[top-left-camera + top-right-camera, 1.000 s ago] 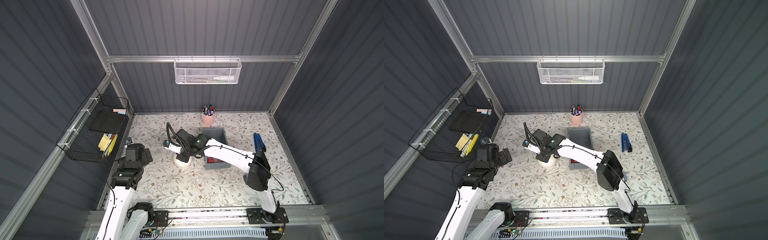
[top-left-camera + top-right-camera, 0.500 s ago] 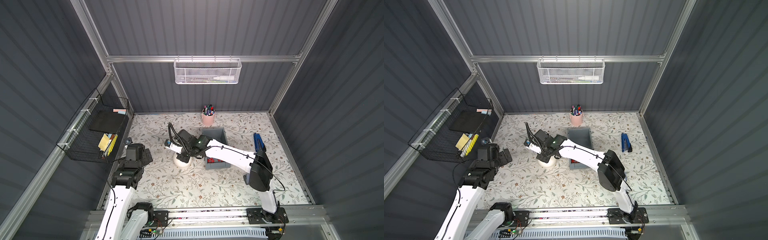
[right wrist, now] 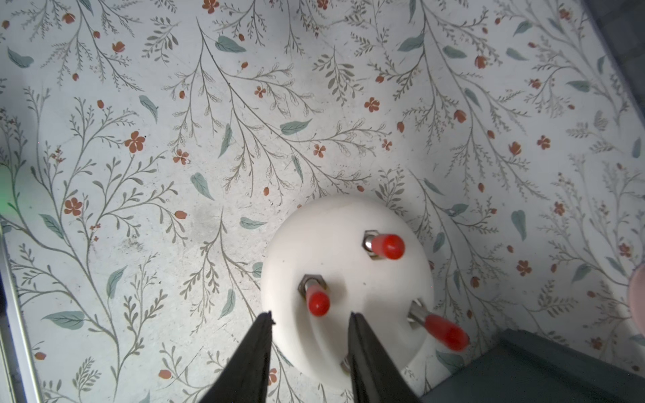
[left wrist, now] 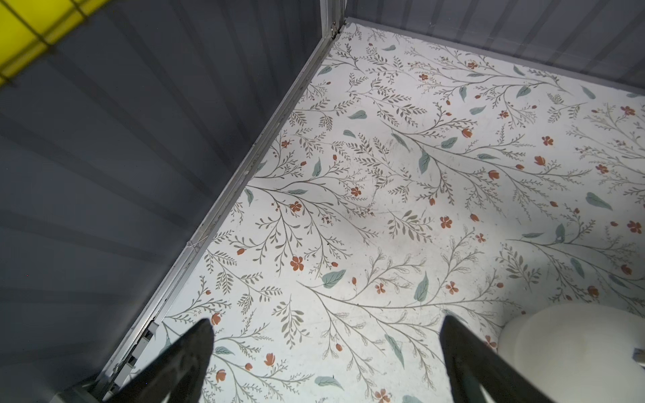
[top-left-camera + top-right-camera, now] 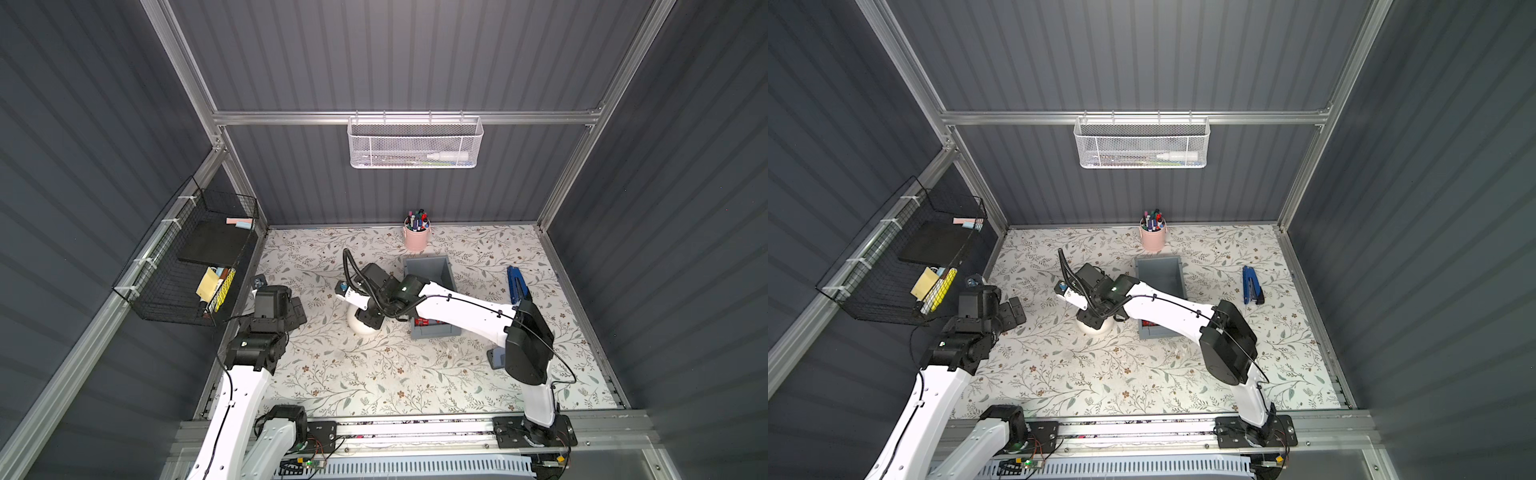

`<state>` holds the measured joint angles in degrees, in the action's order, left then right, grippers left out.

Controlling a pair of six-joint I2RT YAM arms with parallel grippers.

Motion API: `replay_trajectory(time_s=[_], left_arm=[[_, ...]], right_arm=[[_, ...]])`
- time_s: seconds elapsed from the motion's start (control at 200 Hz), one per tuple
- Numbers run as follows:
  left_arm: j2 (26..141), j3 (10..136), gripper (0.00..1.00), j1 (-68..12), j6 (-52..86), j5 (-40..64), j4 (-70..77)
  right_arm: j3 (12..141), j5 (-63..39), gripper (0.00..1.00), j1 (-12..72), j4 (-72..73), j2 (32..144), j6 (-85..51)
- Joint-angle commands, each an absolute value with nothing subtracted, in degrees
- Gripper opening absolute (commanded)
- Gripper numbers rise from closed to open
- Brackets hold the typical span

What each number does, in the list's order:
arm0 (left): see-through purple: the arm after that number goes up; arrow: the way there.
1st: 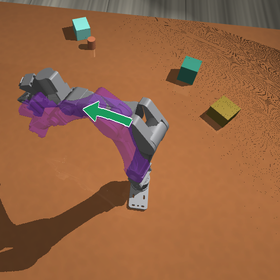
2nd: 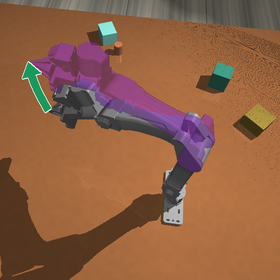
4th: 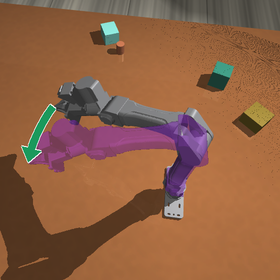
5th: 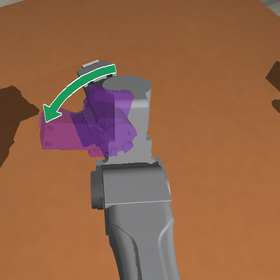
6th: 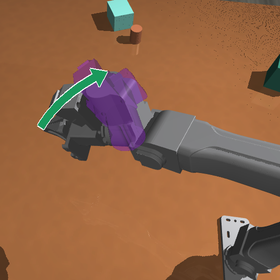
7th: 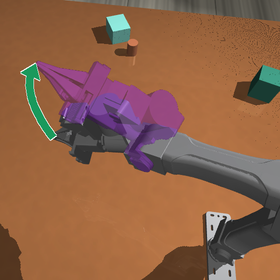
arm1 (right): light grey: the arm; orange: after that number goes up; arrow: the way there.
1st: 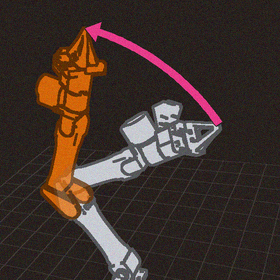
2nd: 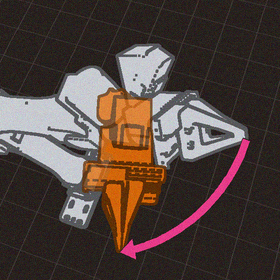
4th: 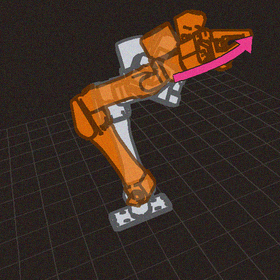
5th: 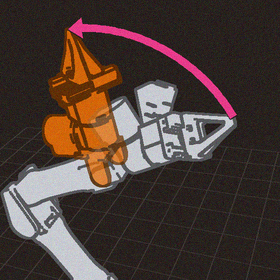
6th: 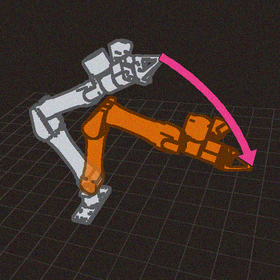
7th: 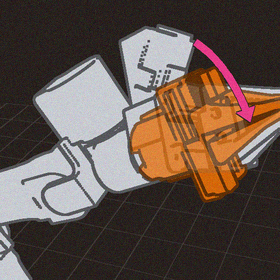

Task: Cover the protruding screws with screw protection sleeves
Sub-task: Attach the screw protection sleeve to the screw, then reset both arms

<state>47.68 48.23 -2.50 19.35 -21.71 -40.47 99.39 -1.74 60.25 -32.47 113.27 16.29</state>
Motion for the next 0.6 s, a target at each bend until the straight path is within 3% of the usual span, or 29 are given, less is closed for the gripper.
replay_trajectory(time_s=[0.0, 0.16, 0.34, 0.485, 0.595], left_arm=[[49.5, 47.3, 1.00, -2.2, 16.1, -19.8, -39.2], [54.0, 43.6, 0.99, -2.3, 7.7, -19.2, -37.7], [57.7, 36.1, 1.00, -2.2, 5.6, -22.7, -40.6], [61.2, 26.8, 0.99, -2.2, 3.9, -25.1, -32.0], [65.7, 21.8, 1.00, -2.1, 0.6, -24.8, -23.3]], right_arm=[[98.0, -2.3, 0.40, 58.5, -26.7, 106.8, 12.3], [89.0, 6.2, 0.44, 51.9, -18.1, 95.3, 5.8], [70.2, 17.1, 0.45, 32.0, -12.4, 80.9, -6.2], [50.9, 15.7, 0.52, 13.0, -0.7, 75.5, -11.3], [38.4, 14.1, 0.56, 5.6, 14.3, 79.0, -9.6]])
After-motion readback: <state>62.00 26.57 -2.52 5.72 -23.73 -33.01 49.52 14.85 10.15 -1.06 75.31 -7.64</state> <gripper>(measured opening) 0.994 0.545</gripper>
